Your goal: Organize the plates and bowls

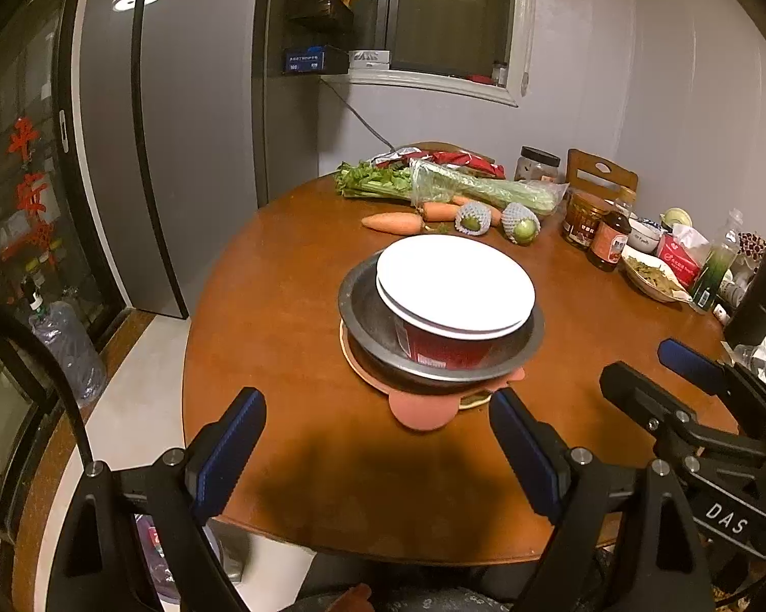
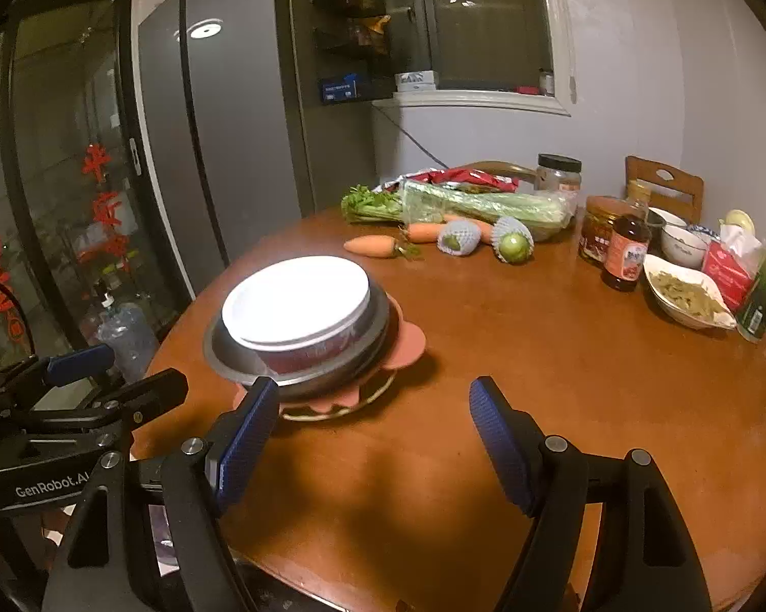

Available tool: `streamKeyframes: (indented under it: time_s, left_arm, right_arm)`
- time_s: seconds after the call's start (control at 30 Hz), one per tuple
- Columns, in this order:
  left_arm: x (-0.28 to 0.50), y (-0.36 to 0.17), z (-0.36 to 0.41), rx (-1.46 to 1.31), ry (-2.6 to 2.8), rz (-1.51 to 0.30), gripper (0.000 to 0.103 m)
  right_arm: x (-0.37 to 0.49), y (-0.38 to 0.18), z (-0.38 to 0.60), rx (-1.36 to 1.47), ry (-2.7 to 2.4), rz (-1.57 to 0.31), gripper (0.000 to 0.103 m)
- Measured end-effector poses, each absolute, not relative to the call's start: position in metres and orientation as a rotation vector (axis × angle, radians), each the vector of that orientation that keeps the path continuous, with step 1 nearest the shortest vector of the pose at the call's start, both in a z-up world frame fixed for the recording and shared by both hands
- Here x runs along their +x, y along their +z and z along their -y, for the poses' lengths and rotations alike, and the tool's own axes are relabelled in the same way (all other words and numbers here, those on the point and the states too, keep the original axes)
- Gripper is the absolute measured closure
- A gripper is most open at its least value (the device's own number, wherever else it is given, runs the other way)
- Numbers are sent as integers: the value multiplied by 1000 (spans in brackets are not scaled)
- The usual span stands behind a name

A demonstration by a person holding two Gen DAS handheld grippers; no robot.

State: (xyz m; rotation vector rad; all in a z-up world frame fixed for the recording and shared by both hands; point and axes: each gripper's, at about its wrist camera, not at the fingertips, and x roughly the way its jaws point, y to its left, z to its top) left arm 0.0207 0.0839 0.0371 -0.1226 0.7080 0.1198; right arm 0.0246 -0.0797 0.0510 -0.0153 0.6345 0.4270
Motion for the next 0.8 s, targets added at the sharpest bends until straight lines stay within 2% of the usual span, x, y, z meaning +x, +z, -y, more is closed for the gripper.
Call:
streamKeyframes:
  time_s: [0.8]
  left_arm:
    - [19,28,-75,-99,125,-753,14]
  right_arm:
    - [17,39,82,-37,407,-678,25]
